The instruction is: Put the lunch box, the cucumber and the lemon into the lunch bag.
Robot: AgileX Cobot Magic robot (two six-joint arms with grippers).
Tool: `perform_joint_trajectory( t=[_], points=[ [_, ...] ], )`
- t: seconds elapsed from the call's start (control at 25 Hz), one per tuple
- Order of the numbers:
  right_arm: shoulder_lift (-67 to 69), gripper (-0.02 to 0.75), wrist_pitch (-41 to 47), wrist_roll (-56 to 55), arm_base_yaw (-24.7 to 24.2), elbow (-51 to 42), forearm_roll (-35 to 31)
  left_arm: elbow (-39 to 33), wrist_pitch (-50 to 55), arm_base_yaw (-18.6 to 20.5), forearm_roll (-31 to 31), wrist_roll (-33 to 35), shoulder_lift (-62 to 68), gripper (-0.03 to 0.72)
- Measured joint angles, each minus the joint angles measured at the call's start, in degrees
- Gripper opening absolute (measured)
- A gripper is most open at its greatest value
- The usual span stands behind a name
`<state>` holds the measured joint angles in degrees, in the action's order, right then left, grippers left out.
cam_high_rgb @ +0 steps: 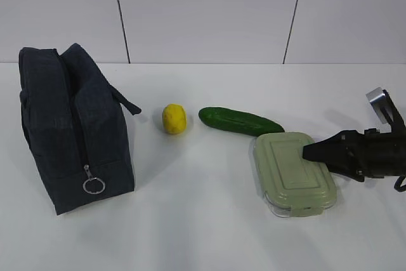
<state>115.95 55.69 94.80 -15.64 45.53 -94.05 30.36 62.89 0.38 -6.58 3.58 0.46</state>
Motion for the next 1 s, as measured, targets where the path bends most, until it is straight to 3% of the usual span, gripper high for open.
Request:
perform_joint_trajectory(
  t=[0.76,1.0],
  points=[
    [0.02,0.395,0.85,0.42,0.00,0.00,0.23,0.00,0.00,0.80,0.00,0.00,0.00,0.240],
    [0.12,0.394,4.87,0.42,0.00,0.00,0.23,0.00,0.00,0.44,0.00,0.00,0.00,0.241]
  ],
)
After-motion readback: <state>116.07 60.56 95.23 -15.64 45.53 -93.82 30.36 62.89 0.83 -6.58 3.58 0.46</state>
